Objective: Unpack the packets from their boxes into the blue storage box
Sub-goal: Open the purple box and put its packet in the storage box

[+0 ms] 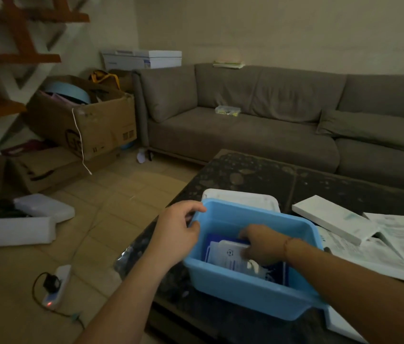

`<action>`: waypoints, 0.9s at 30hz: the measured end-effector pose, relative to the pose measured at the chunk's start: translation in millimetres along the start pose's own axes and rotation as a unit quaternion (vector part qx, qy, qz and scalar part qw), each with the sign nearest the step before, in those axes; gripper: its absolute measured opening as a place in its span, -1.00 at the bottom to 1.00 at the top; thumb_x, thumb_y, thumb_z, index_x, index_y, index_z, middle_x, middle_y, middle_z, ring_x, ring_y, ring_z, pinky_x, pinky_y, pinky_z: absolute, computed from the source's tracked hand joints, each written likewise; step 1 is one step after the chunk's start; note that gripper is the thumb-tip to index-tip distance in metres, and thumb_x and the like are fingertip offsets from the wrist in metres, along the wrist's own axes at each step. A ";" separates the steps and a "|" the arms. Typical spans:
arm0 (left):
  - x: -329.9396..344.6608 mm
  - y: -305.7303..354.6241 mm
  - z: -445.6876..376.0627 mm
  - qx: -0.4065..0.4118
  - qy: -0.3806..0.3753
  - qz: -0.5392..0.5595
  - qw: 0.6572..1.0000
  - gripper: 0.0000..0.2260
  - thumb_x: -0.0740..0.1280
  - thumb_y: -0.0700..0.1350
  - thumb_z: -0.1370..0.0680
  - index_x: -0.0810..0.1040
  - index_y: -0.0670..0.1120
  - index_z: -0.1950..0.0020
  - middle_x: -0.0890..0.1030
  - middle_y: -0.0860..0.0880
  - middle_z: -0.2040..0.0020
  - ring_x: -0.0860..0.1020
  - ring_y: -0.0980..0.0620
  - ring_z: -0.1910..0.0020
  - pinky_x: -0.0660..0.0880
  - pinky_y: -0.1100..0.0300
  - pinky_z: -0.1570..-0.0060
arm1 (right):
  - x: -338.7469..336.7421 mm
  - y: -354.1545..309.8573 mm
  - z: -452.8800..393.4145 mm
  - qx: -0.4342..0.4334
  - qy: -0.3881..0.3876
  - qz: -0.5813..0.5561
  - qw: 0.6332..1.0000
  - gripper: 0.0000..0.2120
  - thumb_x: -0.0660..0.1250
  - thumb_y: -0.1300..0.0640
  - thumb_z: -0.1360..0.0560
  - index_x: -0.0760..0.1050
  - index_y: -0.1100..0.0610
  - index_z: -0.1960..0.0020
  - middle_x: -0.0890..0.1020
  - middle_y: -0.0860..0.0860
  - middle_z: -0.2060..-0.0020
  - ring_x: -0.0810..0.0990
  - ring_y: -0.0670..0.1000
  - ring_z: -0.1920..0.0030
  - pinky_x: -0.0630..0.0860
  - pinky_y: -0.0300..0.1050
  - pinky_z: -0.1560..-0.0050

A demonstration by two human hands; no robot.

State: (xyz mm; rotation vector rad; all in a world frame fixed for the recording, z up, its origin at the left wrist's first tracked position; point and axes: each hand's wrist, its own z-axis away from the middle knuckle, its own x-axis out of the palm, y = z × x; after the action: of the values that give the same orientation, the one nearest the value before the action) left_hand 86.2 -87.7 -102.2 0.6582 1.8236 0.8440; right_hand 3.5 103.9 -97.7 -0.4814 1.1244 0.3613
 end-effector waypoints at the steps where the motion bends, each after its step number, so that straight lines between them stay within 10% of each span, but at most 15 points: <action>1: -2.6 1.5 1.9 0.010 0.000 0.002 1.000 -0.71 0.39 -0.24 -0.51 0.60 0.09 -0.15 0.59 0.14 -0.23 0.53 0.18 -0.22 0.53 0.09 -0.26 | -0.3 1.7 1.0 -0.004 0.003 0.001 1.000 -0.72 0.30 0.08 -0.54 0.50 0.07 -0.24 0.58 0.03 -0.15 0.54 0.04 -0.14 0.45 -0.12 -0.16; 8: -38.9 11.4 44.0 0.009 -0.216 -0.114 0.970 -0.32 0.44 0.29 -0.37 0.23 0.35 -0.43 0.06 0.47 -0.46 0.09 0.35 -0.45 0.23 0.09 -0.46 | -19.6 13.7 37.0 -0.058 -0.084 0.054 0.993 -0.69 0.17 0.00 -0.62 0.47 -0.03 -0.33 0.57 -0.06 -0.21 0.51 -0.03 -0.18 0.41 -0.09 -0.28; 12: -33.3 10.0 52.2 0.019 -0.197 -0.138 0.971 -0.26 0.48 0.27 -0.34 0.22 0.33 -0.44 0.05 0.49 -0.43 0.05 0.38 -0.45 0.14 0.12 -0.49 | -12.4 8.6 38.2 -0.063 -0.244 0.184 0.950 -0.70 0.12 0.05 -0.63 0.49 0.12 -0.27 0.58 0.08 -0.16 0.53 0.08 -0.15 0.42 0.00 -0.20; 18: -33.7 11.1 52.5 0.004 -0.196 -0.112 0.974 -0.27 0.49 0.26 -0.34 0.23 0.32 -0.43 0.10 0.46 -0.44 0.10 0.35 -0.45 0.22 0.04 -0.50 | -6.0 7.2 27.4 -0.084 -0.245 0.176 0.950 -0.64 0.14 0.06 -0.62 0.42 0.08 -0.38 0.53 0.07 -0.28 0.48 0.10 -0.26 0.36 0.06 -0.30; 23: -24.9 31.2 60.4 0.073 -0.135 -0.121 0.981 -0.43 0.41 0.28 -0.38 0.28 0.33 -0.34 0.01 0.61 -0.33 0.08 0.30 -0.48 0.26 0.03 -0.45 | -26.6 13.1 63.7 -0.078 -0.005 0.011 0.997 -0.72 0.20 -0.01 -0.60 0.49 -0.01 -0.28 0.59 -0.07 -0.14 0.54 -0.02 -0.13 0.45 -0.08 -0.22; 27: 23.2 69.0 97.3 0.319 0.059 0.035 0.945 -0.78 0.36 0.02 -0.51 0.62 -0.11 0.00 0.60 0.03 -0.08 0.56 0.03 -0.12 0.48 0.09 -0.15 | -45.2 37.9 168.0 -0.103 0.301 -0.269 0.909 -0.72 0.30 -0.06 -0.50 0.49 -0.13 -0.21 0.65 -0.23 0.03 0.62 -0.24 -0.01 0.54 -0.34 -0.02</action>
State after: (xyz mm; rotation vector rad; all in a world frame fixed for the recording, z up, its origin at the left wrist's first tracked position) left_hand 172.4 -3.3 -87.4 1.1011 2.2085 0.3208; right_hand 95.6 224.6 -4.7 -1.1124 1.4900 -0.1770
